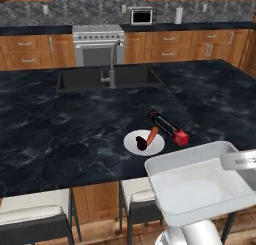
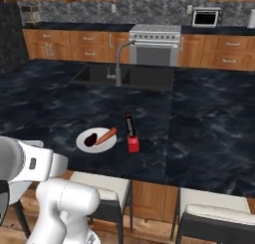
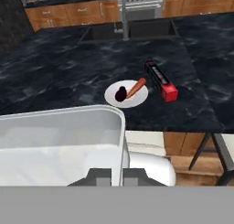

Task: Retrieve the tupperware and aluminum foil from the cabinet and place them on the dining counter near the plate with eggplant and carrot to prepare for storing leftovers.

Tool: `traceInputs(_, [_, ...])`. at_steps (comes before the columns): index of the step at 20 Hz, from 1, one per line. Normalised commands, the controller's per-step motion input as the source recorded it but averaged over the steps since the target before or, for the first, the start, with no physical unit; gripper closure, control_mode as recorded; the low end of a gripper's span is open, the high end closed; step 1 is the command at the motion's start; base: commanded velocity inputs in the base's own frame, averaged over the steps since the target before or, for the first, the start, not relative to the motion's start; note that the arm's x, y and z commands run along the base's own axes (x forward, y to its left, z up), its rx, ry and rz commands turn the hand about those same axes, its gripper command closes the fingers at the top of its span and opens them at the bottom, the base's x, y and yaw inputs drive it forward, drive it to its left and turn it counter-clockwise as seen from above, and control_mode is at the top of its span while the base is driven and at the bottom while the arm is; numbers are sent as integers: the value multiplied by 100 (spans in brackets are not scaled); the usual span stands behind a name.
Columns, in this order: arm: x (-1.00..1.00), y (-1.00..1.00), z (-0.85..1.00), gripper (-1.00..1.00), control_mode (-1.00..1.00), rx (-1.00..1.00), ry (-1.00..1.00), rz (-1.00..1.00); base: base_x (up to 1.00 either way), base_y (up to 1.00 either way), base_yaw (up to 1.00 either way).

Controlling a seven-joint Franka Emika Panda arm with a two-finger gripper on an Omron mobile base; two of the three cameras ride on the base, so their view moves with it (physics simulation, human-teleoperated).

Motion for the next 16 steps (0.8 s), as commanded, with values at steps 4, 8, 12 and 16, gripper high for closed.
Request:
traceInputs(4, [0, 0, 0, 100, 100, 0, 0, 0, 100, 1, 51])
traceInputs(8, [100, 29, -64, 100, -100, 0, 15, 33, 0, 0, 0])
traceInputs(12, [100, 46, -59, 100, -100, 0, 7, 14, 0, 0, 0])
traceInputs(16, [100, 61, -41, 100, -100, -1, 0, 0, 0, 0, 0])
